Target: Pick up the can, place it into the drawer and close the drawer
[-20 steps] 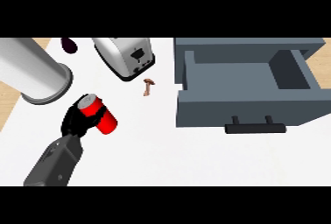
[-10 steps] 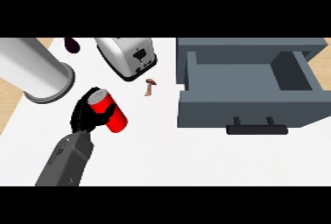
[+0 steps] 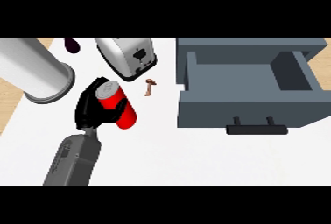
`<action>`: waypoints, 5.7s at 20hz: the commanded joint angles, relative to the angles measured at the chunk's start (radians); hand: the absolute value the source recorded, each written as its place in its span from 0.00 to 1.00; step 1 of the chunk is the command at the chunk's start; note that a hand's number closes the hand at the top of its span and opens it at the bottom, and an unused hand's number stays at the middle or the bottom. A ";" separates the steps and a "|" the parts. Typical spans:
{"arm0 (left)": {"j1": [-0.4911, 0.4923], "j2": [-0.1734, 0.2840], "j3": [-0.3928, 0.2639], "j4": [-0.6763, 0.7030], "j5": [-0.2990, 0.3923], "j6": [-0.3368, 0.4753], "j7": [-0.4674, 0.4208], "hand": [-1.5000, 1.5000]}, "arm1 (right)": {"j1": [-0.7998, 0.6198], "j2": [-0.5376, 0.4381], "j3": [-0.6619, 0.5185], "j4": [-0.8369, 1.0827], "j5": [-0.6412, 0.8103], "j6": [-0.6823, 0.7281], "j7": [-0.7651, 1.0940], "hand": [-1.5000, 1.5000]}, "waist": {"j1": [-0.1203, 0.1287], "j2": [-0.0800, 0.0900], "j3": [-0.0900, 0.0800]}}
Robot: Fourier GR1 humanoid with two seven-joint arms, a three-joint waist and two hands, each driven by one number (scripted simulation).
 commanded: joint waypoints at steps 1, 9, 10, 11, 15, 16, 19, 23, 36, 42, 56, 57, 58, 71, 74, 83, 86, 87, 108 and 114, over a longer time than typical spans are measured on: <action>-0.039 -0.012 -0.056 -0.143 -0.018 0.118 0.132 1.00 | 0.010 0.002 0.039 -0.051 0.005 -0.055 0.021 0.00 | -0.002 0.002 0.000; -0.141 -0.012 -0.144 -0.318 -0.069 0.272 0.321 1.00 | 0.035 0.002 0.087 -0.086 0.008 -0.099 0.022 0.00 | -0.009 0.002 0.000; -0.140 -0.001 -0.113 -0.248 -0.074 0.206 0.272 1.00 | -0.072 -0.012 0.059 -0.043 0.022 -0.101 0.059 0.00 | -0.004 0.005 -0.001; -0.161 -0.001 -0.115 -0.299 -0.068 0.227 0.323 1.00 | 0.012 0.002 0.022 -0.040 -0.004 -0.057 0.002 0.00 | -0.009 0.003 0.000; -0.321 -0.002 -0.146 -0.243 -0.120 0.338 0.409 1.00 | -0.116 -0.044 0.050 0.037 0.067 -0.091 0.045 0.00 | -0.003 0.006 0.000; -0.216 -0.012 -0.266 -0.325 -0.105 0.419 0.360 1.00 | -0.004 0.001 0.076 -0.042 0.046 -0.077 0.002 0.00 | -0.010 0.002 0.000; -0.364 -0.012 -0.207 -0.244 -0.124 0.417 0.423 1.00 | -0.014 0.002 0.033 0.010 0.054 -0.021 -0.015 0.00 | -0.012 0.004 0.000; -0.430 -0.012 -0.169 -0.127 -0.085 0.391 0.371 1.00 | -0.011 0.001 0.098 -0.036 0.049 -0.077 0.026 0.00 | -0.014 0.006 -0.001; -0.775 -0.012 -0.312 0.189 0.052 0.603 0.307 1.00 | -0.083 0.001 0.115 0.046 0.105 -0.062 -0.026 0.00 | -0.034 0.011 0.000; -0.858 -0.012 -0.373 0.278 0.142 0.662 0.279 1.00 | -0.094 -0.041 0.058 -0.015 0.008 -0.104 0.074 0.00 | -0.037 0.008 0.000; -0.993 -0.012 -0.498 0.529 0.370 0.686 0.151 1.00 | -0.093 0.001 0.098 -0.024 0.070 -0.077 0.050 0.00 | -0.059 0.013 0.001; -1.016 -0.012 -0.502 0.572 0.397 0.667 0.141 1.00 | -0.116 -0.023 0.100 -0.021 0.043 -0.084 0.088 0.00 | -0.079 0.020 0.001; -0.999 -0.012 -0.540 0.536 0.403 0.693 0.131 1.00 | -0.114 -0.056 0.048 0.004 0.000 -0.075 0.069 0.00 | -0.069 0.014 0.001; -1.017 -0.012 -0.669 0.668 0.528 0.731 0.085 0.00 | -0.140 -0.017 0.093 -0.005 0.042 -0.086 0.067 0.00 | -0.081 0.024 0.002; -1.021 -0.012 -0.659 0.691 0.551 0.722 0.060 0.00 | -0.125 -0.012 0.096 -0.048 0.048 -0.094 0.090 0.00 | -0.077 0.022 0.001; -0.994 -0.012 -0.732 0.676 0.624 0.792 0.010 0.00 | -0.184 -0.033 0.103 -0.007 0.072 -0.104 0.084 0.00 | -0.097 0.028 0.001; -1.034 -0.012 -0.724 0.696 0.651 0.800 0.023 0.00 | -0.165 -0.023 0.104 -0.040 0.037 -0.109 0.105 0.00 | -0.102 0.026 0.001; -1.061 -0.012 -0.728 0.699 0.657 0.793 0.057 0.00 | -0.177 -0.059 0.083 -0.036 0.043 -0.111 0.111 0.00 | -0.091 0.024 0.001; -1.035 -0.012 -0.736 0.623 0.743 0.813 -0.099 0.00 | -0.431 -0.096 0.398 -0.085 0.880 -0.048 -0.184 0.00 | -0.023 0.020 0.000; -1.060 0.004 -0.699 0.656 0.725 0.769 -0.050 0.00 | -0.550 -0.089 0.590 0.044 1.191 -0.160 -0.197 0.00 | 0.013 0.013 -0.001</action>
